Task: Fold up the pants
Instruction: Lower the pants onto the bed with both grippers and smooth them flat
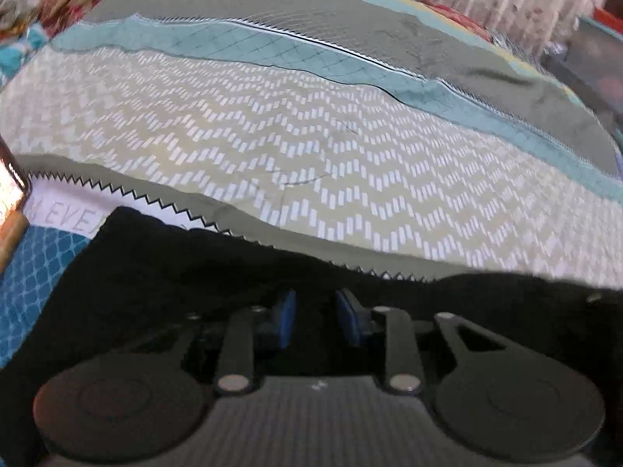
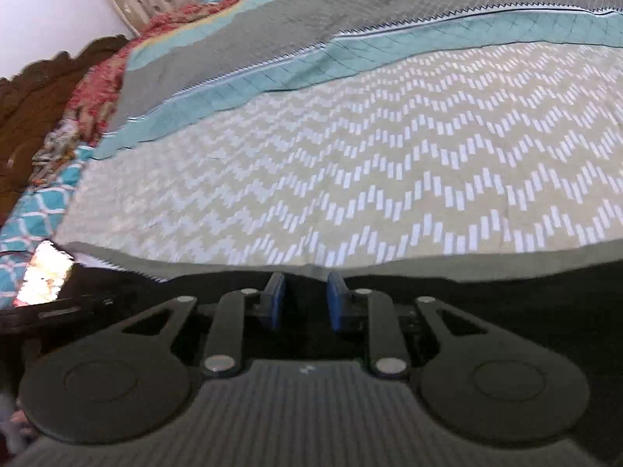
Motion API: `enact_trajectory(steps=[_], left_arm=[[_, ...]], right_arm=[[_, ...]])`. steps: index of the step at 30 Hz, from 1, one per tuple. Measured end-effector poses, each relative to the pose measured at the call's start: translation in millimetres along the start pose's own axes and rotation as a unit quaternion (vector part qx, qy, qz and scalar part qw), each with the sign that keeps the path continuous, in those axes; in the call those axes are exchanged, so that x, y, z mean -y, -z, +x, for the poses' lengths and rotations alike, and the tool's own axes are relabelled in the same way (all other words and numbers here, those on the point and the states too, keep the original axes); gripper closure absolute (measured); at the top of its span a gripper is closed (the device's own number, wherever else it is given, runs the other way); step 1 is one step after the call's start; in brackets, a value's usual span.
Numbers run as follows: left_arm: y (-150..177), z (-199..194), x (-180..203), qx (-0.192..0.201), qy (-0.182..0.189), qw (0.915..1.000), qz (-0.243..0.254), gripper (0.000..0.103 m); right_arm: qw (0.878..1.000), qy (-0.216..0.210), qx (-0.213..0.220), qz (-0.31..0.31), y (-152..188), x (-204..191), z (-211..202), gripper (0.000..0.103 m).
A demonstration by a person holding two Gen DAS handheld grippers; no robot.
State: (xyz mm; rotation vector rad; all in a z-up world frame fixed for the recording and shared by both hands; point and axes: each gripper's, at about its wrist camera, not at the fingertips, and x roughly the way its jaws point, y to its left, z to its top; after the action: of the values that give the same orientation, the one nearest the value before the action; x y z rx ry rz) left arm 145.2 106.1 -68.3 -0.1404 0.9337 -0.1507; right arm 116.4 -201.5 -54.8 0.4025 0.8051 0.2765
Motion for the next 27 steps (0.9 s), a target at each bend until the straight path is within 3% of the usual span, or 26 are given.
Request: enact_trajectory(steps=[2,4,8,11,14,16,18,19,20,22,24,27], left_arm=[[5.9,-14.9,2.7,-0.002,0.003,1.0000,-0.005,0.063],[8.3,-34.1,9.1,0.007,0.018,0.9996,-0.022,0.054],[21.1,-63.7,40.2,0.017,0.083,0.9964,-0.004,0.051],[39.3,-64.7,84.4,-0.010,0.117,0.9922,0.041,0.050],[60.2,-49.7,128.1,-0.055,0.107,0.9882,0.094,0.050],[71.8,-44.8,150.3,-0.071,0.098,0.9854,0.120,0.047],[79.5,-45.5,169.0,-0.068,0.071,0.9840,0.149,0.038],[80.5,-42.8,175.3,-0.072,0.057,0.9835,0.156,0.037],[80.5,-41.0,179.6,-0.077,0.048,0.9836,0.156,0.036],[77.6,-40.2,184.8,-0.085,0.043,0.9841,0.150,0.036],[73.3,-41.0,190.8,-0.093,0.044,0.9840,0.145,0.036],[70.7,-38.0,203.4,-0.101,0.038,0.9832,0.147,0.036]], right_arm=[[0.999,-0.011,0.027,0.019,11.1,19.7,-43.1,0.067],[0.998,-0.011,0.056,0.040,25.6,38.9,-84.7,0.066],[0.984,0.003,0.131,0.118,62.2,97.8,-166.6,0.064],[0.966,0.036,0.176,0.189,97.2,148.4,-213.0,0.064],[0.933,0.102,0.235,0.253,124.2,192.9,-255.2,0.064],[0.895,0.112,0.308,0.303,145.4,220.4,-290.8,0.064],[0.866,0.134,0.352,0.329,161.1,238.2,-311.2,0.057],[0.852,0.150,0.367,0.343,169.5,248.8,-318.9,0.042],[0.842,0.156,0.375,0.356,175.6,257.4,-322.0,0.034],[0.826,0.137,0.379,0.395,186.6,282.6,-319.6,0.033],[0.823,0.115,0.373,0.412,182.1,296.6,-304.3,0.033],[0.833,0.106,0.379,0.389,159.7,302.3,-290.1,0.034]])
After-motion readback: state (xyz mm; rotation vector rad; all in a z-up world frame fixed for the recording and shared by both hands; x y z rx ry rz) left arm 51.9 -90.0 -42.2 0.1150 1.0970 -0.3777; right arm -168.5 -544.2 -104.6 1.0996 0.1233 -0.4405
